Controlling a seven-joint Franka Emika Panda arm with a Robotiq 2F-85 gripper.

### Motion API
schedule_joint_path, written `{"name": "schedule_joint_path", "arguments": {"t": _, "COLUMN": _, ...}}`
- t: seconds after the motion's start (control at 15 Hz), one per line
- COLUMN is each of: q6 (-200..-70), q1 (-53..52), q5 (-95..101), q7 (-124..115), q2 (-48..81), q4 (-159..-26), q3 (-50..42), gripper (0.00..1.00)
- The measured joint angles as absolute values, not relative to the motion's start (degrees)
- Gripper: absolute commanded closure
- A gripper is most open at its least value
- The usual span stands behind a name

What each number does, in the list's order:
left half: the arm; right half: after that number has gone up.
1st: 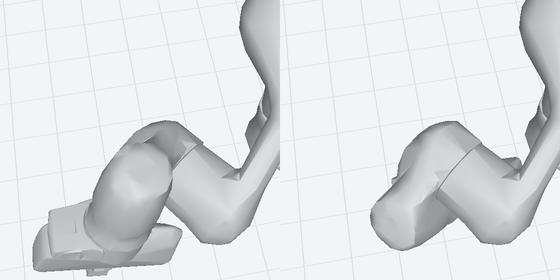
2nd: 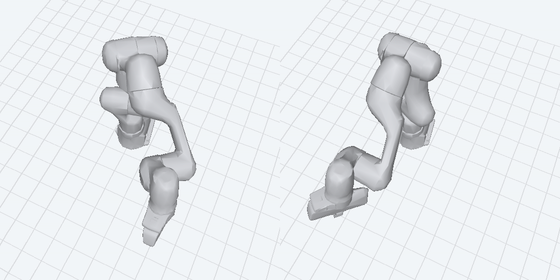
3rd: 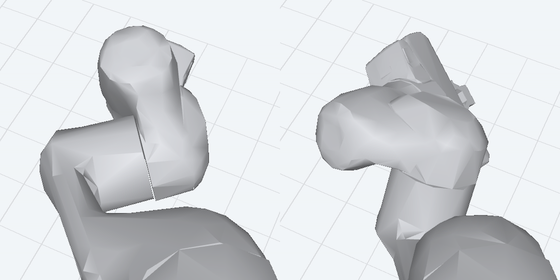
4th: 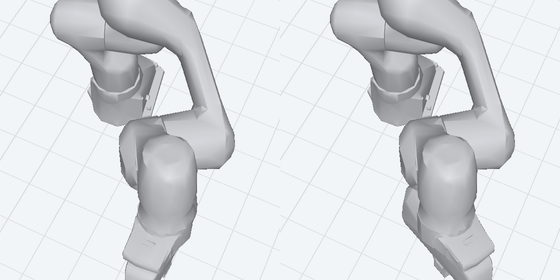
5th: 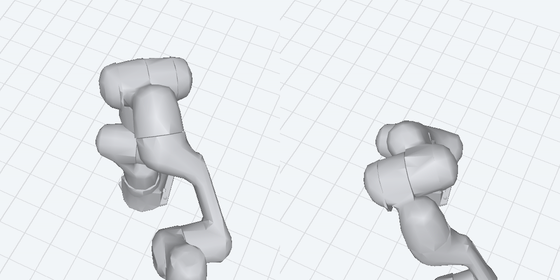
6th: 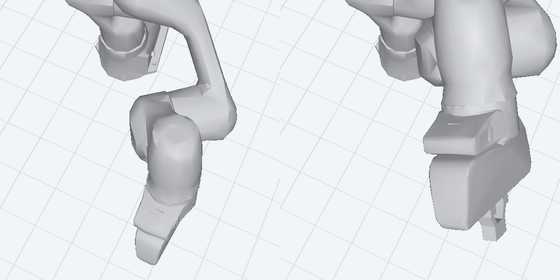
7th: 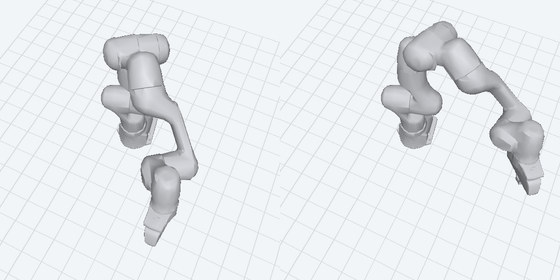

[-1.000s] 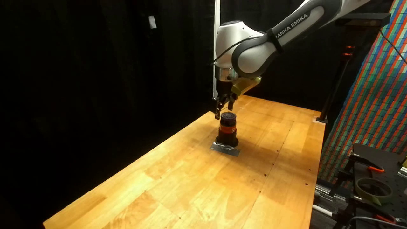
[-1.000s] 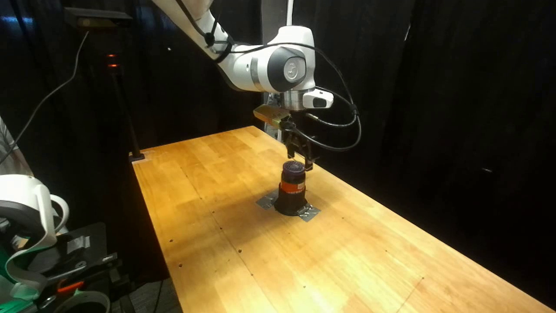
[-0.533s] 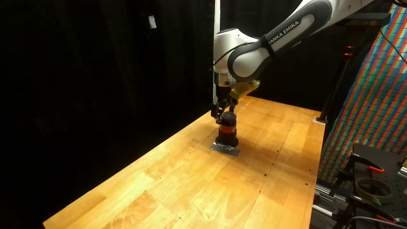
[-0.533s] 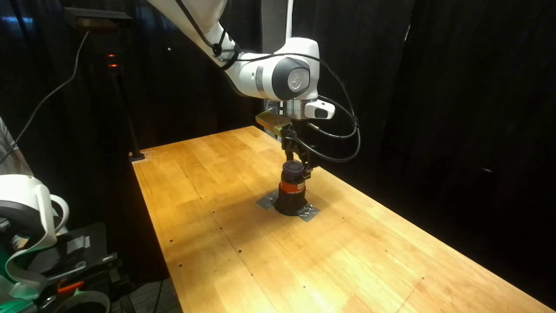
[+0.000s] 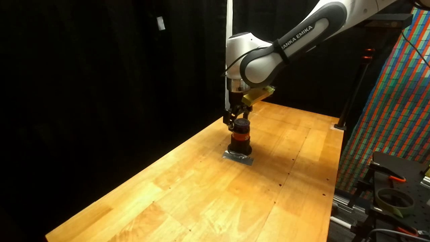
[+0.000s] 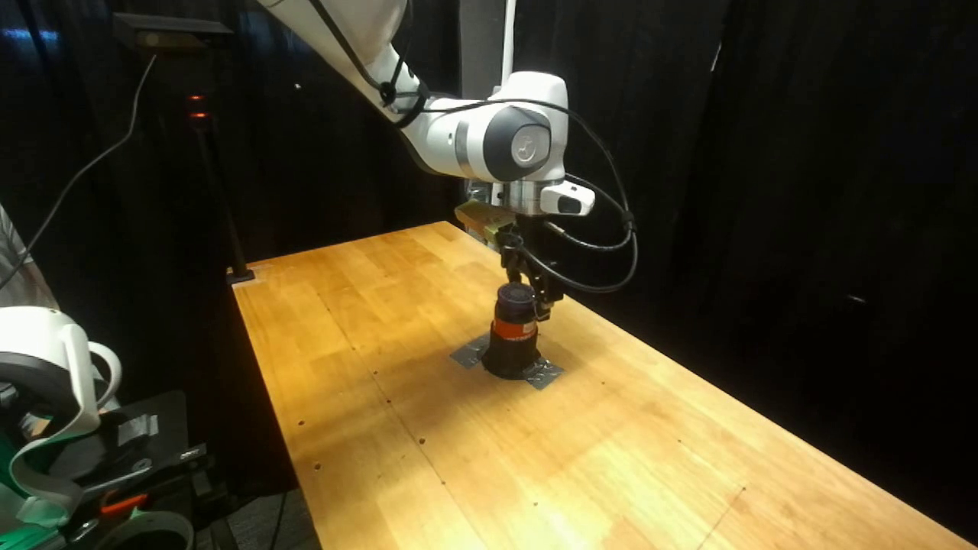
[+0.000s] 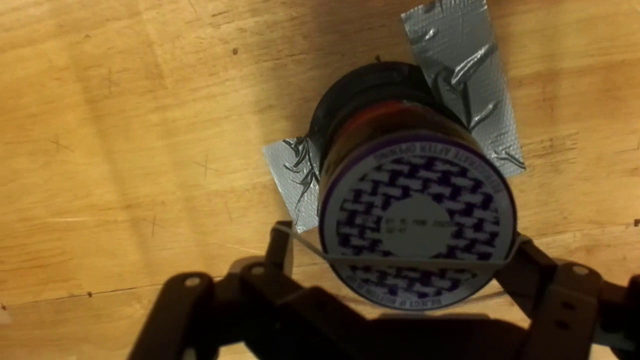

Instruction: Put the rubber band around the base of the cup

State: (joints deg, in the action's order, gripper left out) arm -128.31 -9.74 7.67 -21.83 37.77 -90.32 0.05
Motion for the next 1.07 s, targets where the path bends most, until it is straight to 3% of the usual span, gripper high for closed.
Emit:
{"name": "schedule_joint_path", "arguments": {"t": 0.67, "q6": -131.6, "q1": -9.9, "q5": 7.0, "q7": -26.7, "q2": 38.8, "q4": -91.1, "q3": -0.9, "gripper": 0.0}}
{"name": "schedule_joint_path", "arguments": {"t": 1.07, "q6": -134.9, "q1": -10.4, "q5": 6.5, "q7": -26.6, "q2": 31.4, "q4": -100.9, "q3": -0.6, "gripper": 0.0}}
